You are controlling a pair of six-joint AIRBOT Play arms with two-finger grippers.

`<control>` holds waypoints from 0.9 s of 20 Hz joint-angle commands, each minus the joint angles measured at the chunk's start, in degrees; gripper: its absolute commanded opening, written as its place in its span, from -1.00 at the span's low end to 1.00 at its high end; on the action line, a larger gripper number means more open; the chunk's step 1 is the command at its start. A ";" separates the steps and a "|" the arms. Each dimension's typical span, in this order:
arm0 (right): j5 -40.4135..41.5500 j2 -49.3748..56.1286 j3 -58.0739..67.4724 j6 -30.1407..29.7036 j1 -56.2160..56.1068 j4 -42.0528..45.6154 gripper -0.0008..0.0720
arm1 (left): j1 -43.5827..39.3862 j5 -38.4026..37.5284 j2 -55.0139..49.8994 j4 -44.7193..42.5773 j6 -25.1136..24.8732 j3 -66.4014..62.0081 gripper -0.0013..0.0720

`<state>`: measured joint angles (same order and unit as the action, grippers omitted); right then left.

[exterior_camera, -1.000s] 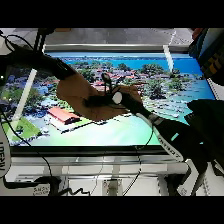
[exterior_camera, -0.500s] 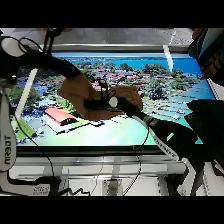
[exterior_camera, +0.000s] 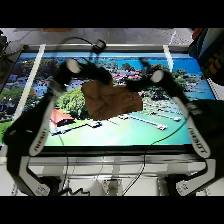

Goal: Fold the clothes and pants, and hang the long-sleeved shirts on hangers.

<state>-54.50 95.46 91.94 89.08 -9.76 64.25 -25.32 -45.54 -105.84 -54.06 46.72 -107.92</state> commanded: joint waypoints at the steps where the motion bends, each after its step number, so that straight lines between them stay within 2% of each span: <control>1: -4.17 -6.16 0.02 -0.17 9.29 1.11 -0.92 | -9.33 14.86 -7.17 1.01 -2.80 0.00 -0.95; 5: -7.30 -8.63 0.02 -0.20 14.19 1.40 -0.92 | -17.55 27.65 -12.11 0.52 -7.63 0.00 -0.95; 7: -8.59 -8.66 0.02 -0.20 14.53 2.60 -0.92 | -19.26 34.88 -13.40 0.57 -7.80 0.00 -0.94; 8: -9.09 -8.63 0.02 -0.22 14.45 3.30 -0.92 | -19.34 36.35 -13.55 0.59 -7.78 0.00 -0.71; 10: -8.98 -8.63 0.02 -0.24 14.36 3.96 -0.91 | -19.12 36.02 -13.16 0.59 -6.93 0.00 0.67; 11: -8.87 -8.63 0.02 -0.24 14.36 4.61 -0.91 | -18.69 34.29 -12.57 0.57 -5.01 0.00 0.85; 13: -8.52 -8.61 0.02 -0.31 14.36 8.02 -0.91 | -17.27 28.50 -10.43 0.59 -3.37 0.00 0.84; 14: -8.20 -8.52 0.02 -1.40 14.38 10.10 -0.91 | -16.31 24.85 -9.05 0.57 -3.37 0.00 0.76; 15: -8.07 -8.22 0.00 -4.44 14.38 11.74 -0.92 | -14.97 20.52 -7.32 0.57 -3.19 0.00 0.55; 16: -8.07 -7.56 -0.15 -7.48 14.43 13.09 -0.92 | -13.49 16.26 -5.55 0.55 -2.58 0.00 0.24; 17: -8.48 -6.45 -0.15 -10.08 14.43 14.47 -0.92 | -11.58 11.69 -3.54 0.57 -1.44 0.00 -0.17; 18: -9.44 -5.03 -0.15 -12.28 14.53 15.34 -0.92 | -9.64 7.65 -1.64 0.57 -0.63 0.00 -0.45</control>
<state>-62.87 88.44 91.83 83.26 4.64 75.18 -38.74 -25.96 -111.68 -53.49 43.72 -107.92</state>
